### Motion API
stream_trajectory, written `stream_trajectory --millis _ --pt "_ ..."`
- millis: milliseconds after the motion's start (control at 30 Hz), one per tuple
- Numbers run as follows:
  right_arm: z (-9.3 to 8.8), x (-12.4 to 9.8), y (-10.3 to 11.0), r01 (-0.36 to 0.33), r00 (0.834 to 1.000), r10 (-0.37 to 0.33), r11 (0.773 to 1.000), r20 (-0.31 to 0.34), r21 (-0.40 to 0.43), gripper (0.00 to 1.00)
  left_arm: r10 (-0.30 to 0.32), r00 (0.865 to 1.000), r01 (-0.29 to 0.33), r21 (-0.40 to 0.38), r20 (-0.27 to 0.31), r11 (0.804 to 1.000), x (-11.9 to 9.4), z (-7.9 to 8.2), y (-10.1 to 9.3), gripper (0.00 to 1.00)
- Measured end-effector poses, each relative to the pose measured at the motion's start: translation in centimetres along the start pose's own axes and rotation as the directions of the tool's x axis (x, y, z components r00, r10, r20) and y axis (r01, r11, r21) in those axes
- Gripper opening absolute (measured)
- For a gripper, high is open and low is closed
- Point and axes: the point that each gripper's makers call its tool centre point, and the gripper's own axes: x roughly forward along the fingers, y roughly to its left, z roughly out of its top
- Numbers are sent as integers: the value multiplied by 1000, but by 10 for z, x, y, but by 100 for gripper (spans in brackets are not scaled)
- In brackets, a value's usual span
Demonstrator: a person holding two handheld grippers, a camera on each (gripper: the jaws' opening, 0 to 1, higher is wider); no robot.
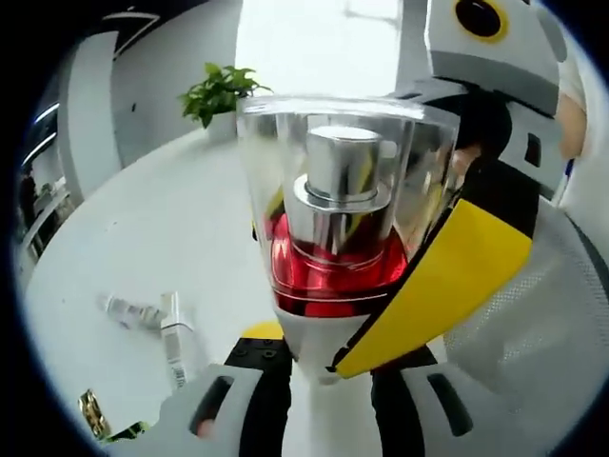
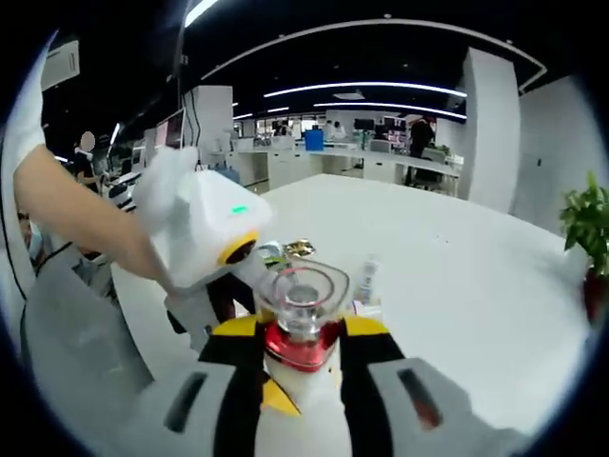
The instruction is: Arrange the skincare products in the storage area until every visible bottle or jar stands upright without overlapping.
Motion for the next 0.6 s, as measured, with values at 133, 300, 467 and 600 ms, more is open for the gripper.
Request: stream_trajectory --millis 133,300,467,600 --pt "-3 4 -5 24 1000 -25 1000 -11 -16 30 1 1000 -1 19 -1 1000 5 -1 7 28" --pt "-4 10 -11 40 999 -41 999 -17 -32 30 -11 1000 10 23 8 1000 8 0 11 28" --pt "-2 16 -21 51 999 -52 998 -6 -31 30 -12 1000 11 35 23 999 10 5 21 28" --pt "0 21 -28 58 998 -58 998 -8 -16 30 -16 1000 15 34 25 999 12 7 29 29"
